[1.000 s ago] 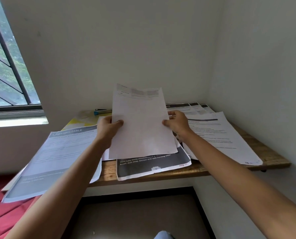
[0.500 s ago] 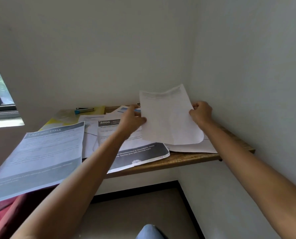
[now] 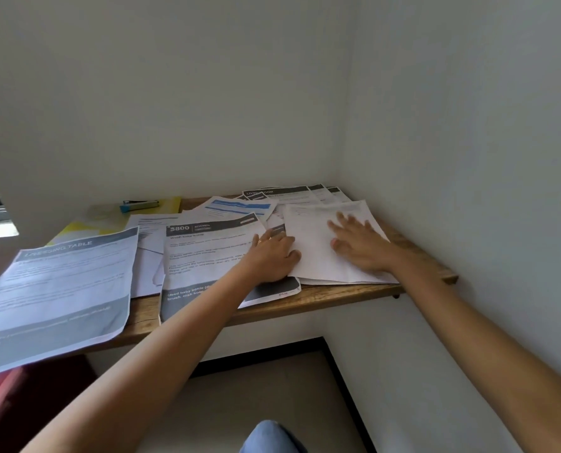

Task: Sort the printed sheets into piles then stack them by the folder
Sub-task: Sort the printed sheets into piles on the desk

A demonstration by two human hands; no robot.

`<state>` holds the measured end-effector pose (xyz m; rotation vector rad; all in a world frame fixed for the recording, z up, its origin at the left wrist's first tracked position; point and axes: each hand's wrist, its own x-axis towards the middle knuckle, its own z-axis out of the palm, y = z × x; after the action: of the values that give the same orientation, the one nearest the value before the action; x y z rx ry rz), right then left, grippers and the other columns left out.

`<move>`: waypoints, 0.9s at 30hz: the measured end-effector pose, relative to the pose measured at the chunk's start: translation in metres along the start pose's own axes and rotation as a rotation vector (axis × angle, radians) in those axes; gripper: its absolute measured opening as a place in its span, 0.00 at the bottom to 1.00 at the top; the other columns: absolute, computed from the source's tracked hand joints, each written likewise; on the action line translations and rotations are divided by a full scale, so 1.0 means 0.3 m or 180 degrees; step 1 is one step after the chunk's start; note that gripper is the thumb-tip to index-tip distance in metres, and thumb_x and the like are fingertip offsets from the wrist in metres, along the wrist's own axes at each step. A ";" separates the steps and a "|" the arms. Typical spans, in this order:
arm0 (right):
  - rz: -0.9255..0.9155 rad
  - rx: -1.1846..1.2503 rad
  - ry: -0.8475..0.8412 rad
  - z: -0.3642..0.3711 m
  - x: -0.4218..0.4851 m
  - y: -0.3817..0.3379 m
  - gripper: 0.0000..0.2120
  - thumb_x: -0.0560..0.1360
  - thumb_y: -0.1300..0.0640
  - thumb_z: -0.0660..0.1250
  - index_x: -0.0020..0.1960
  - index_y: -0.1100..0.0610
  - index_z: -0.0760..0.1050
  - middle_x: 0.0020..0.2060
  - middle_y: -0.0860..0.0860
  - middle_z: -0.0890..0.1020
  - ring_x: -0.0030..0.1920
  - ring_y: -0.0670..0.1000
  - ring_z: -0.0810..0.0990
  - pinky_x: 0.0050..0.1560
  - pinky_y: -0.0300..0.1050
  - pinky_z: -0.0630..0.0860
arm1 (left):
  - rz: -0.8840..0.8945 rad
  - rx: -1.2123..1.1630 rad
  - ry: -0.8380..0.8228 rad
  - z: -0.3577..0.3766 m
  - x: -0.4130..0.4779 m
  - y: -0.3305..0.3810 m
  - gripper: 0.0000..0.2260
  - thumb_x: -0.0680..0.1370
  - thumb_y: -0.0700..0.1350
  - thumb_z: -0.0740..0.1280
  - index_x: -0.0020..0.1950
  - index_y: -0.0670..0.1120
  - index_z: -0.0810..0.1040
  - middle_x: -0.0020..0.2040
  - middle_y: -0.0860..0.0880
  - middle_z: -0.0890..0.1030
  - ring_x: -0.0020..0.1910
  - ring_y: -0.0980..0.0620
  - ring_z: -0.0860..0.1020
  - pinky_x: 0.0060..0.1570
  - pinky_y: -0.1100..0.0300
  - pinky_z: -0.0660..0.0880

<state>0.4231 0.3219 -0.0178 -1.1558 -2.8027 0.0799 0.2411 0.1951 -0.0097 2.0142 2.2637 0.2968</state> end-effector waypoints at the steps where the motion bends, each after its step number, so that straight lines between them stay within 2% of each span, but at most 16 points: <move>1: -0.0053 0.0010 -0.0274 0.014 -0.008 -0.012 0.28 0.82 0.43 0.44 0.78 0.51 0.41 0.77 0.51 0.39 0.77 0.53 0.38 0.75 0.53 0.38 | -0.0019 0.0017 -0.0045 0.003 -0.004 0.000 0.23 0.84 0.52 0.50 0.77 0.46 0.59 0.78 0.46 0.56 0.78 0.44 0.48 0.75 0.43 0.42; 4: 0.0035 0.0074 -0.0616 0.047 -0.013 -0.015 0.29 0.81 0.40 0.41 0.77 0.49 0.39 0.77 0.50 0.39 0.77 0.51 0.39 0.74 0.53 0.37 | -0.0057 -0.0066 -0.0139 0.013 -0.009 -0.001 0.23 0.84 0.54 0.47 0.78 0.49 0.56 0.79 0.47 0.53 0.78 0.44 0.46 0.74 0.41 0.41; 7: 0.0031 0.0083 -0.0586 0.046 -0.013 -0.006 0.29 0.81 0.40 0.41 0.77 0.48 0.39 0.77 0.50 0.40 0.77 0.50 0.40 0.74 0.53 0.37 | -0.0094 -0.0203 -0.0177 0.024 -0.011 -0.013 0.25 0.83 0.57 0.46 0.79 0.51 0.51 0.79 0.48 0.51 0.78 0.44 0.46 0.74 0.41 0.41; 14: 0.0019 0.0095 -0.0614 0.046 -0.015 0.039 0.29 0.80 0.39 0.41 0.77 0.47 0.39 0.77 0.49 0.40 0.77 0.49 0.40 0.74 0.51 0.37 | -0.0153 -0.0344 -0.0134 0.025 -0.005 -0.072 0.28 0.82 0.61 0.45 0.79 0.52 0.47 0.80 0.49 0.48 0.78 0.43 0.45 0.74 0.40 0.41; 19: 0.0105 0.0144 -0.0802 0.006 0.006 0.020 0.29 0.81 0.41 0.43 0.78 0.50 0.41 0.77 0.52 0.41 0.77 0.51 0.38 0.74 0.54 0.37 | -0.0293 -0.0229 -0.0171 -0.012 -0.015 -0.138 0.29 0.81 0.62 0.43 0.79 0.53 0.44 0.80 0.48 0.45 0.78 0.44 0.43 0.73 0.41 0.40; 21: 0.0088 0.0319 -0.0469 -0.026 0.030 -0.013 0.29 0.82 0.43 0.47 0.78 0.53 0.46 0.77 0.53 0.46 0.77 0.52 0.43 0.75 0.54 0.41 | -0.0353 -0.0153 -0.0059 -0.033 -0.020 -0.184 0.28 0.81 0.62 0.44 0.79 0.52 0.46 0.80 0.48 0.46 0.78 0.45 0.43 0.73 0.42 0.41; 23: -0.0034 0.0455 -0.0013 -0.053 0.075 -0.061 0.27 0.82 0.46 0.52 0.77 0.55 0.54 0.76 0.53 0.56 0.76 0.53 0.54 0.75 0.52 0.51 | -0.0444 -0.0081 -0.0007 -0.049 -0.025 -0.236 0.29 0.81 0.62 0.44 0.79 0.52 0.47 0.80 0.48 0.47 0.78 0.45 0.43 0.73 0.42 0.41; 25: -0.0107 0.0674 0.0327 -0.065 0.144 -0.115 0.23 0.81 0.50 0.57 0.73 0.57 0.63 0.72 0.55 0.67 0.71 0.54 0.65 0.70 0.49 0.62 | -0.0554 -0.0008 0.0005 -0.053 -0.031 -0.283 0.29 0.81 0.63 0.44 0.79 0.53 0.48 0.80 0.48 0.47 0.78 0.45 0.43 0.73 0.42 0.40; 27: 0.0003 0.1054 0.0575 -0.064 0.224 -0.173 0.20 0.80 0.52 0.59 0.69 0.59 0.69 0.66 0.57 0.74 0.65 0.55 0.72 0.63 0.44 0.67 | -0.0632 0.0058 -0.0017 -0.045 -0.041 -0.315 0.29 0.80 0.64 0.45 0.79 0.53 0.47 0.80 0.48 0.47 0.78 0.44 0.43 0.73 0.42 0.39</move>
<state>0.3418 0.3325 0.0113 -1.0281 -2.5091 0.4017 0.1479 0.1716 -0.0171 1.7760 2.4464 0.2539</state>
